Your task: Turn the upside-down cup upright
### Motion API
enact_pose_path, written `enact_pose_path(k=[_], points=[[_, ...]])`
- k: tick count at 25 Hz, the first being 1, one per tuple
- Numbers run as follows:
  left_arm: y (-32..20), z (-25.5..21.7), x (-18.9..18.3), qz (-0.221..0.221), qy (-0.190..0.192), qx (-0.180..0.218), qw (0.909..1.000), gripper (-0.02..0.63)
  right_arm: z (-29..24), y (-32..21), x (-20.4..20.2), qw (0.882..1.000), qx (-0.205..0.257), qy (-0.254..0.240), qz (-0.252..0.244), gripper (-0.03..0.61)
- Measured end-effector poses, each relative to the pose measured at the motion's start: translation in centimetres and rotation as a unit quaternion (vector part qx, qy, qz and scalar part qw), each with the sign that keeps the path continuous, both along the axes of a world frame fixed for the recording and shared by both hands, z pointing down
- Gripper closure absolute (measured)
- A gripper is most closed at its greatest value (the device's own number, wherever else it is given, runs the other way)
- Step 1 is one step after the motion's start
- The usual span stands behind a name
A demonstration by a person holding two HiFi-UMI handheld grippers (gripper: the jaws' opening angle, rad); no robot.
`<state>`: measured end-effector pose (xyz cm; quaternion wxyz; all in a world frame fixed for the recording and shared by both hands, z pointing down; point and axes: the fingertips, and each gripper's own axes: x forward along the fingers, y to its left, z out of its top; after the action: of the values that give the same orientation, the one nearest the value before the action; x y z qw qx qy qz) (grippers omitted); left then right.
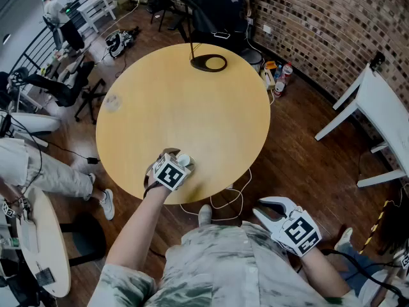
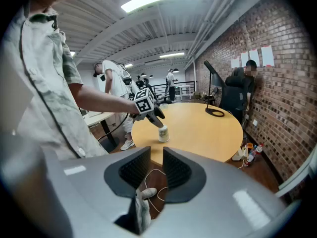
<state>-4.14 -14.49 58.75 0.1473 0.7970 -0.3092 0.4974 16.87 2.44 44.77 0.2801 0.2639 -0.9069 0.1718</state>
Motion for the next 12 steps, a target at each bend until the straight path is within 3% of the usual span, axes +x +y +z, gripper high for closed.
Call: enact_pose_path(k=[5, 10, 12], points=[[-0.9, 4.5, -1.5, 0.039, -0.040, -0.059, 0.9967, 0.295, 1.3, -1.7, -3.1, 1.000, -0.003, -0.001, 0.009, 0.500], [-1.6, 6.1, -1.1, 0.073, -0.044, -0.071, 0.9939, 0.293, 1.4, -2.6, -4.0, 0.999, -0.012, 0.011, 0.030, 0.500], [-1.6, 6.4, -1.2, 0.087, -0.044, -0.073, 0.9925, 0.330, 1.5, -3.0, -4.6, 0.999, -0.014, 0.015, 0.035, 0.500]])
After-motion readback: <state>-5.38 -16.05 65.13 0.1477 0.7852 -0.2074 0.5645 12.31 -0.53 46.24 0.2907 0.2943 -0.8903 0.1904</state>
